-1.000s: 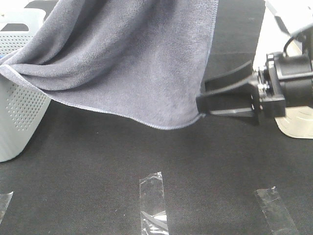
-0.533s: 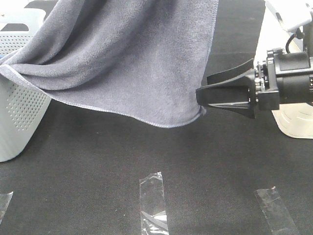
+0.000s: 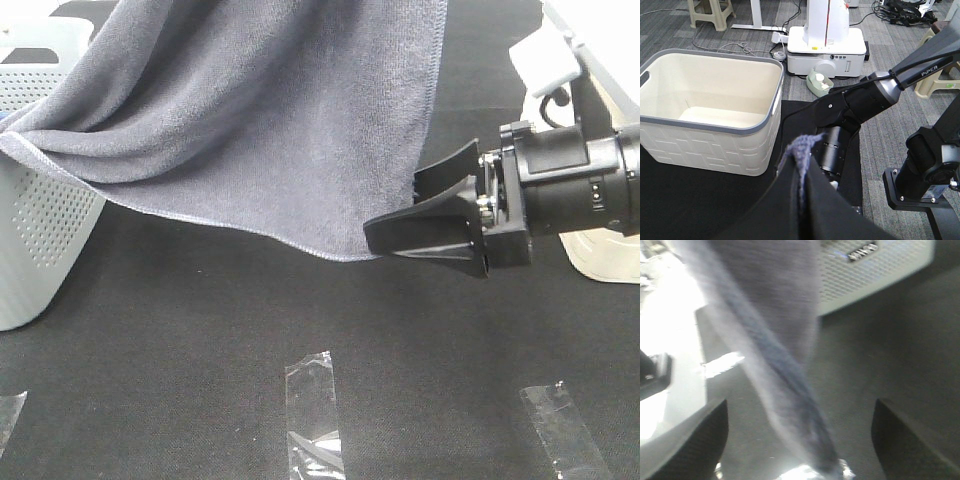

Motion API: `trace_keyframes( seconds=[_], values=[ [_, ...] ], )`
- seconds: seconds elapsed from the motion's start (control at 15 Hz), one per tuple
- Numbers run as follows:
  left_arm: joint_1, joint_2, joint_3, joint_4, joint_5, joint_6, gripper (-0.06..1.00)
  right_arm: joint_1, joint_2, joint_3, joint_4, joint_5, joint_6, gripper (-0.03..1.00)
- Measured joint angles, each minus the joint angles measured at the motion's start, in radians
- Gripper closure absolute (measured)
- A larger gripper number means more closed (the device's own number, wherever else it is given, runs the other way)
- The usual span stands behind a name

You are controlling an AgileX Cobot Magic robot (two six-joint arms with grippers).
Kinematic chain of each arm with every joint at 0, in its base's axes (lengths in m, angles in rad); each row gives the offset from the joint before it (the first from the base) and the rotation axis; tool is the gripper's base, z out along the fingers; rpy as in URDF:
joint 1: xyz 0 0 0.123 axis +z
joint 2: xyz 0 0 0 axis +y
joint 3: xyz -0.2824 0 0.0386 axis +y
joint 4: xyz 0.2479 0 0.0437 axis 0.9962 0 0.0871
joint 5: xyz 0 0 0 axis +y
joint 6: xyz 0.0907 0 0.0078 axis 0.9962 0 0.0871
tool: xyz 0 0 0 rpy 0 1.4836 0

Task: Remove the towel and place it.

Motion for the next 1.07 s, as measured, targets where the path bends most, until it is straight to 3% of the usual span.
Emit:
trace_keyframes(
  seconds=[0.2, 0.4, 0.6, 0.67, 0.73, 0.93, 1.07],
  values=[
    [0.0, 0.0, 0.0, 0.0, 0.0, 0.0, 0.94, 0.0, 0.0, 0.0, 0.033, -0.011, 0.0, 0.33],
    [0.0, 0.0, 0.0, 0.001, 0.0, 0.0, 0.94, 0.0, 0.0, 0.0, 0.016, -0.018, 0.0, 0.5],
    [0.0, 0.0, 0.0, 0.035, 0.0, -0.001, 0.94, 0.0, 0.0, 0.0, -0.019, -0.019, 0.025, 0.84],
    [0.0, 0.0, 0.0, 0.035, 0.0, -0.001, 0.94, 0.0, 0.0, 0.0, -0.019, -0.019, 0.025, 0.84],
    [0.0, 0.0, 0.0, 0.066, 0.0, -0.011, 0.94, 0.0, 0.0, 0.0, -0.019, -0.019, 0.064, 0.94],
    [0.0, 0.0, 0.0, 0.146, -0.022, -0.07, 0.94, 0.0, -0.002, -0.029, -0.049, -0.021, 0.225, 0.97],
    [-0.001, 0.0, 0.0, 0.266, -0.072, -0.181, 0.94, 0.0, -0.021, -0.085, -0.137, -0.023, 0.396, 0.97]
  ],
)
